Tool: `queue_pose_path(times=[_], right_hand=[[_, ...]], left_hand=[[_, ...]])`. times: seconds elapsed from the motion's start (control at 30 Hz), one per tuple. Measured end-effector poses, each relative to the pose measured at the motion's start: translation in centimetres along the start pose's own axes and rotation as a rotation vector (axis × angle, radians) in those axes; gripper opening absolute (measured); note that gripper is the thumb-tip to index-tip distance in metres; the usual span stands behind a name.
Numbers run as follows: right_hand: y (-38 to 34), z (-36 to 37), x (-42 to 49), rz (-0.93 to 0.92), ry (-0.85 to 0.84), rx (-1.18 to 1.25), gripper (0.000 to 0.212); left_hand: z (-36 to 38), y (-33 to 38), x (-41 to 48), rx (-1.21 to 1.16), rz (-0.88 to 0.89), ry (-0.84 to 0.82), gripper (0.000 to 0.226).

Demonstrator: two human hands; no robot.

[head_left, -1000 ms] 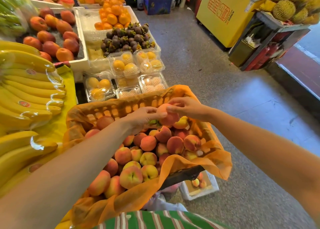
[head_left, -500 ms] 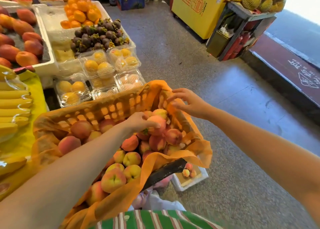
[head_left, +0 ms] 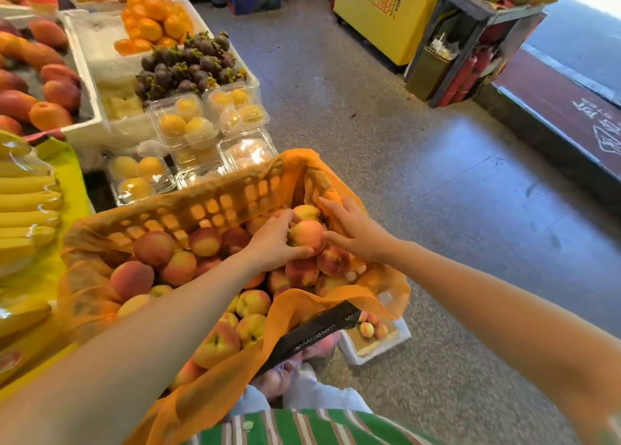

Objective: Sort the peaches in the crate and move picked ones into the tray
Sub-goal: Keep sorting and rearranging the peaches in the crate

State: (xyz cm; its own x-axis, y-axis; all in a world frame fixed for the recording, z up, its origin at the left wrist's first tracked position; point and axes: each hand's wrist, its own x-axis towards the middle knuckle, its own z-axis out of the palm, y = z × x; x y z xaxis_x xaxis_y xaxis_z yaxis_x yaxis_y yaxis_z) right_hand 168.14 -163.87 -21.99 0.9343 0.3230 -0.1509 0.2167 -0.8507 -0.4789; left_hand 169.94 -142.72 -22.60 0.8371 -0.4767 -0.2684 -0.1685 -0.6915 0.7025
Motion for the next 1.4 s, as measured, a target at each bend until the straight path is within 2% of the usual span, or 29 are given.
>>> queue_pose_path(times=[0.1,0.2,0.3,0.37,0.47,0.57,0.67,0.77,0.87,0.97,1.1,1.27,1.33,1.4], right_hand=[[0.0,0.1,-0.1,0.003,0.026,0.035,0.061],[-0.1,-0.1,-0.2,0.023,-0.016,0.044,0.059],[0.1,-0.8,-0.2,0.039,-0.084,0.051,0.057],[0.0,-1.5,-0.1,0.024,-0.044,-0.023,0.055],[-1.2,-2.9,0.6,-0.006,0.107,-0.175,0.055],[-4.3,-4.0,2.5,-0.161,0.118,-0.068,0.041],[-8.5,-3.6,5.0,-0.272,-0.07,0.084,0.031],[-13.1,-1.2,6.6,-0.286,-0.417,0.132,0.035],[-16.5,2.7,7.2,-0.323,-0.73,0.014,0.045],[-18.6,6.1,6.7,-0.362,-0.958,-0.122,0.052],[-19.3,8.6,5.7,-0.445,-1.059,-0.253,0.06],[-19.6,8.9,5.0,-0.55,-1.066,-0.368,0.064],[-19.4,9.0,4.9,-0.57,-1.037,-0.335,0.062],[-19.0,8.9,5.0,-0.516,-1.035,-0.256,0.068]], left_hand=[[0.2,-0.5,-0.4,0.023,-0.016,0.001,0.063],[0.5,-0.6,-0.5,-0.009,-0.078,0.014,0.072],[0.6,-0.5,-0.4,0.005,-0.045,-0.023,0.081],[0.2,-0.4,-0.7,0.027,-0.045,-0.015,0.081],[-1.6,-0.6,-1.7,0.013,-0.051,0.034,0.062],[-4.8,-1.4,-3.6,0.053,-0.03,0.143,0.029],[-7.6,-3.2,-7.0,0.14,-0.038,0.226,0.016],[-9.1,-6.0,-11.4,0.264,-0.071,0.312,0.012],[-9.4,-8.6,-15.7,0.448,-0.08,0.407,0.026],[-8.5,-10.5,-18.9,0.51,-0.194,0.433,0.041],[-6.7,-12.3,-21.0,0.485,-0.264,0.368,0.053],[-5.8,-13.0,-21.5,0.465,-0.257,0.421,0.055],[-5.9,-12.8,-21.3,0.498,-0.264,0.397,0.059],[-6.2,-12.0,-20.9,0.587,-0.283,0.338,0.061]])
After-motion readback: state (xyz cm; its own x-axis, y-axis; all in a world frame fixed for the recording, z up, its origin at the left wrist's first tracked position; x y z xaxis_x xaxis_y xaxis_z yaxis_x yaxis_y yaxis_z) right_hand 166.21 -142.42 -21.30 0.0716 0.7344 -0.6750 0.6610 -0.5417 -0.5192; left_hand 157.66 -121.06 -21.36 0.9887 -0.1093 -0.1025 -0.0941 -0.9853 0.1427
